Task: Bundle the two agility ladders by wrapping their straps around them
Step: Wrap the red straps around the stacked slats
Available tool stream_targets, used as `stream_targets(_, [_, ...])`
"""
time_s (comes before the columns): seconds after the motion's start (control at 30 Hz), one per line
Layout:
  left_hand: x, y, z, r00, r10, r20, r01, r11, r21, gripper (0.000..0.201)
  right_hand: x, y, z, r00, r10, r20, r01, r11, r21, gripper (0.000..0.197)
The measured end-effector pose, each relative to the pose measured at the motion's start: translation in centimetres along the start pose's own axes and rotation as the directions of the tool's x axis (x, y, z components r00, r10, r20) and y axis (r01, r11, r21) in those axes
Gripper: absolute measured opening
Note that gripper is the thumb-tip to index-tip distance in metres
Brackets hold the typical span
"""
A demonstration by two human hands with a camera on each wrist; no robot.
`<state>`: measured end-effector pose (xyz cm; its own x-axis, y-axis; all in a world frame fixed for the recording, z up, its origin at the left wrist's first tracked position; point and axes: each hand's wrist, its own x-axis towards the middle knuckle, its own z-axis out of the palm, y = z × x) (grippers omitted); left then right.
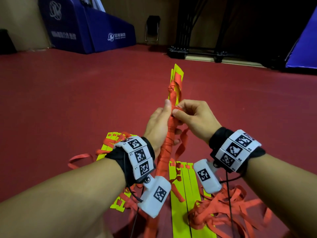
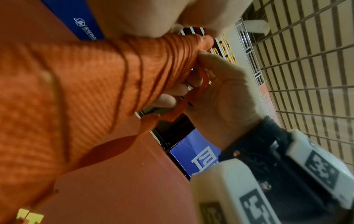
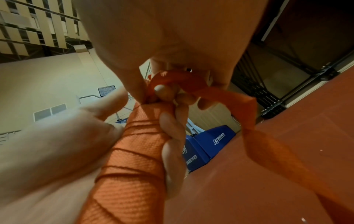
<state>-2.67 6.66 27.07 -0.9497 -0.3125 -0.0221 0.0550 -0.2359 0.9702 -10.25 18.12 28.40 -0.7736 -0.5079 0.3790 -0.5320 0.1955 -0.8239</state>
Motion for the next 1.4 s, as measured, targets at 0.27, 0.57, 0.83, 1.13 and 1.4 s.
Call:
stream_targets(0.27, [0.4,0.2,-0.7,0.994,0.094,0.060,-0.099,0.990,0.099,0.023,0.0,-0.2,-1.1,0.999,0.038,0.035,-0.040,0.998,0.038,0.022])
stream_targets(0.57, [1.0,0.1,-1.1,0.994,0.107,0.004,-0.107,0.991,0.075,0.027,0.2,-0.3,-2.1,0.997,0.080,-0.004,-0.080,0.996,-0.032,0.014])
stream_targets(0.83, [1.3,-0.6,-0.5,0.994,0.107,-0.037,-0.104,0.992,0.076,0.022,-0.1,-0.9,-1.2,0.993,0.112,0.031,-0.114,0.991,0.066,0.021])
stream_targets(1.13, [1.2,-0.8,-0.7,0.994,0.112,0.010,-0.113,0.983,0.142,0.027,-1.2,-1.2,-1.0,0.989,0.100,0.104,-0.119,0.974,0.193,0.018])
stream_targets(1.4, [1.0,-1.0,0.2,0.997,0.077,0.007,-0.077,0.997,-0.012,0.039,-0.1,-0.5,-0.2,0.994,0.041,-0.101,-0.040,0.999,0.010,0.022])
